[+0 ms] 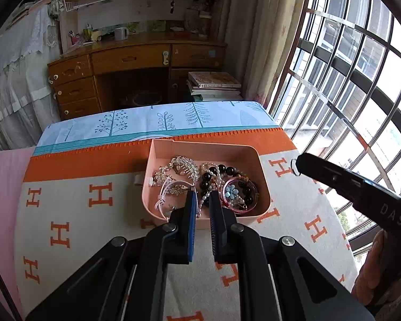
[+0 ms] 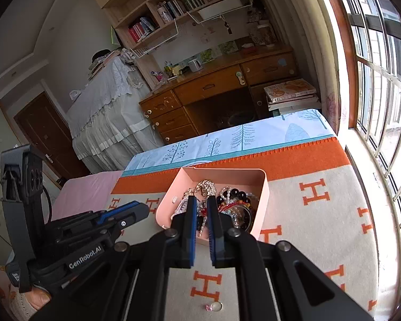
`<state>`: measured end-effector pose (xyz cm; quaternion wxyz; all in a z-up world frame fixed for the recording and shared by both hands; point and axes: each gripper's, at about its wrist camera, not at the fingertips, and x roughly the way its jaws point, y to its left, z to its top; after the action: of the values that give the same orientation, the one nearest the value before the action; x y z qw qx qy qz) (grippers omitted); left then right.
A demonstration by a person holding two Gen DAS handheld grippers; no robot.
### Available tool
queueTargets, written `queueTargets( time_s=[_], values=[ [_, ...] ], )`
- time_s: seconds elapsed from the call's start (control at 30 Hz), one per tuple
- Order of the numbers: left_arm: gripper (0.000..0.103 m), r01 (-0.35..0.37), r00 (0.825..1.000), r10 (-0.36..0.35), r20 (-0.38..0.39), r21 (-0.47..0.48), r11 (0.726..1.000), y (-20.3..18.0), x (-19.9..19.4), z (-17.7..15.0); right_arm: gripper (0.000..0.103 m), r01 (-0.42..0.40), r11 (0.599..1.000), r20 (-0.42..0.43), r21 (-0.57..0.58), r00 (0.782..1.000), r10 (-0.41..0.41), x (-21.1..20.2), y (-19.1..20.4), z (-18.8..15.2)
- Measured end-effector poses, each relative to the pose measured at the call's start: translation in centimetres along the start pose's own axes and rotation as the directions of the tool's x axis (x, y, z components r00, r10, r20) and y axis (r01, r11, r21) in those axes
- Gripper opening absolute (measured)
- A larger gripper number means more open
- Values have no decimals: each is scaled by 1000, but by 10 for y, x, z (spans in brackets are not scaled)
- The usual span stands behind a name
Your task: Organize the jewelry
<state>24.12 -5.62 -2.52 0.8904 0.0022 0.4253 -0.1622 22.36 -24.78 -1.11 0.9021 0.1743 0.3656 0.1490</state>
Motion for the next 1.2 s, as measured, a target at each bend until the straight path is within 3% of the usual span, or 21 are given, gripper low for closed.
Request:
queueTargets(
  time_s=[0.13, 0.27, 0.37, 0.4, 0.83, 0.97, 1.2],
  values=[
    [10, -5, 999, 5, -47, -6, 1000, 1, 10, -16, 8, 10, 1000, -11, 6, 1000, -10, 16, -3, 15],
    [28, 4, 998, -4, -56, 13, 1000, -1, 11, -29, 11, -9, 997, -63, 76, 998, 13, 34, -15, 24],
    [48, 8, 999, -6, -51, 33, 999, -5, 9, -36, 23, -19, 993, -72, 120, 997, 28, 37, -23, 27],
    [50, 10, 999, -8, -48, 40, 999, -7, 8, -39, 26, -18, 992, -69, 128, 997, 27, 36, -25, 27],
    [50, 138, 985, -114, -129, 195, 971, -53, 32, -94, 26, -23, 995, -83, 96, 996, 31, 2, -33, -28],
    [44, 168, 982, -138, -126, 281, 945, -64, 33, -106, 26, -8, 998, -102, 70, 995, 16, -11, -36, -53],
    [32, 207, 972, -156, -175, 330, 921, -71, 42, -116, 26, 13, 999, -132, 34, 991, -8, -27, -41, -92]
  ],
)
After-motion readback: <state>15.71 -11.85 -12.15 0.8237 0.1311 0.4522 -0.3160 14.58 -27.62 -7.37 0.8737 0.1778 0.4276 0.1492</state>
